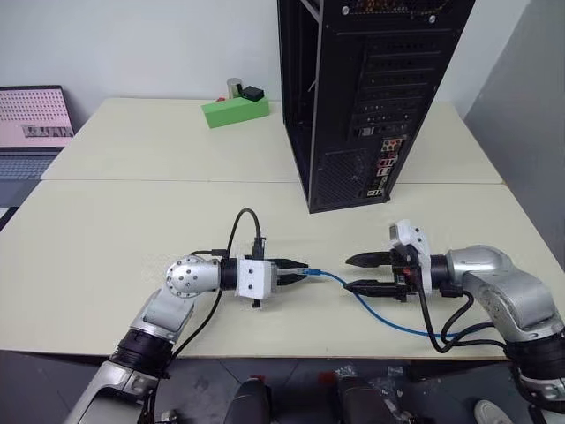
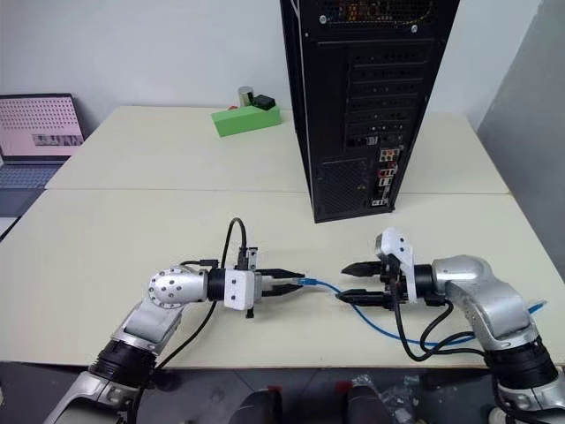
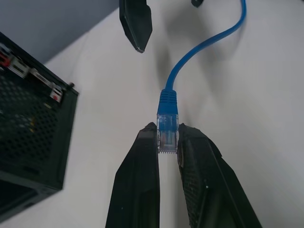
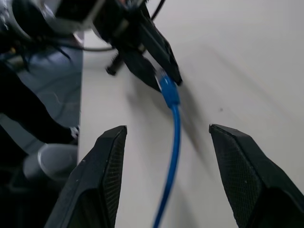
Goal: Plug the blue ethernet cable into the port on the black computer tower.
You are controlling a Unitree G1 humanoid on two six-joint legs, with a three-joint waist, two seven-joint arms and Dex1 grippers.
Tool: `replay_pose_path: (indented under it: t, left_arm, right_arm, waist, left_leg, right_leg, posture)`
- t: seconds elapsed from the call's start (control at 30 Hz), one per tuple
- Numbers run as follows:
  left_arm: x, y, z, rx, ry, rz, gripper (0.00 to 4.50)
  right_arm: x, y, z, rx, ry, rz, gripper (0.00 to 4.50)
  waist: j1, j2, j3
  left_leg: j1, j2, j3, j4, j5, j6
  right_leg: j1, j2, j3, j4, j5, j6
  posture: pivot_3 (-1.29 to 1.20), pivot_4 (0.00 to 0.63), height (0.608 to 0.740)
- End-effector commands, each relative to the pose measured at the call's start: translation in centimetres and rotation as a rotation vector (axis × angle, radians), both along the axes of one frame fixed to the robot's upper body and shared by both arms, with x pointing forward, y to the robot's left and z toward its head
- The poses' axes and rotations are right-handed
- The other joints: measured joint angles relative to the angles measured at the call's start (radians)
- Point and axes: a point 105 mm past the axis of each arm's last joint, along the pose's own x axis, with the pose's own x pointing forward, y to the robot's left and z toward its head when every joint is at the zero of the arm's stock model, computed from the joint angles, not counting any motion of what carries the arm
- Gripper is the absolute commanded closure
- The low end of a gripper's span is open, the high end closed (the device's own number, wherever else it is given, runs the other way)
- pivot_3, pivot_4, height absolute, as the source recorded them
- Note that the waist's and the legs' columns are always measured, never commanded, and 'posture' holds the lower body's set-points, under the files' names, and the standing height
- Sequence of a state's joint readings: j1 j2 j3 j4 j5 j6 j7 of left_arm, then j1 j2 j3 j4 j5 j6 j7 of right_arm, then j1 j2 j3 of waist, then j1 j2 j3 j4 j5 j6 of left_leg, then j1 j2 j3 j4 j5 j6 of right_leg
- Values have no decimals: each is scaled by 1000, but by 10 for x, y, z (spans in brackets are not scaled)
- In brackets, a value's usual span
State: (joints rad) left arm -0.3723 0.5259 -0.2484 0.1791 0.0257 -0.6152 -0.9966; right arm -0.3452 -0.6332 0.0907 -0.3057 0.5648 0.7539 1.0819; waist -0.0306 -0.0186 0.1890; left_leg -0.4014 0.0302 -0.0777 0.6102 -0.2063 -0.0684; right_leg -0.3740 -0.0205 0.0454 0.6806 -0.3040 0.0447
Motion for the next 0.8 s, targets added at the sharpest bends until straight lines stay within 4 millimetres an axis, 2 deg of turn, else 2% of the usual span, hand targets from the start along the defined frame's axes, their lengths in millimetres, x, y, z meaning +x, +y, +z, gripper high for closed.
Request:
replay_pose_path:
  t: [0.03, 0.23, 0.63, 0.73, 0.8]
  left_arm:
    - [-3, -1, 11, -59, -207, -19, 4191]
    - [-9, 0, 13, -58, -375, -69, 4191]
    - [-10, -3, 16, -97, -451, -65, 4191]
    - [-10, -3, 18, -112, -463, -56, 4191]
    - [-11, -4, 18, -116, -470, -53, 4191]
  right_arm:
    - [-5, 12, 8, 78, 40, -11, 1574]
    - [-3, 26, 7, 109, 64, -16, 1574]
    - [0, 32, 9, 134, 101, -12, 1574]
    - [1, 31, 8, 132, 112, -19, 2074]
    - [2, 31, 9, 135, 113, -20, 2663]
  waist:
    - [1, 0, 0]
    - [0, 0, 0]
    - [-1, 0, 0]
    - [-1, 0, 0]
    - [-1, 0, 0]
  left_leg:
    - [0, 0, 0, 0, 0, 0]
    - [0, 0, 0, 0, 0, 0]
    - [0, 0, 0, 0, 0, 0]
    - [0, 0, 0, 0, 0, 0]
    - [0, 0, 0, 0, 0, 0]
  right_leg:
    - [0, 0, 0, 0, 0, 0]
    - [0, 0, 0, 0, 0, 0]
    - [0, 0, -1, 0, 0, 0]
    - [0, 0, -1, 0, 0, 0]
    - [0, 0, -1, 0, 0, 0]
  posture:
    - [0, 150, 740]
    - [0, 150, 740]
    - [0, 150, 740]
    - [0, 150, 740]
    - [0, 150, 740]
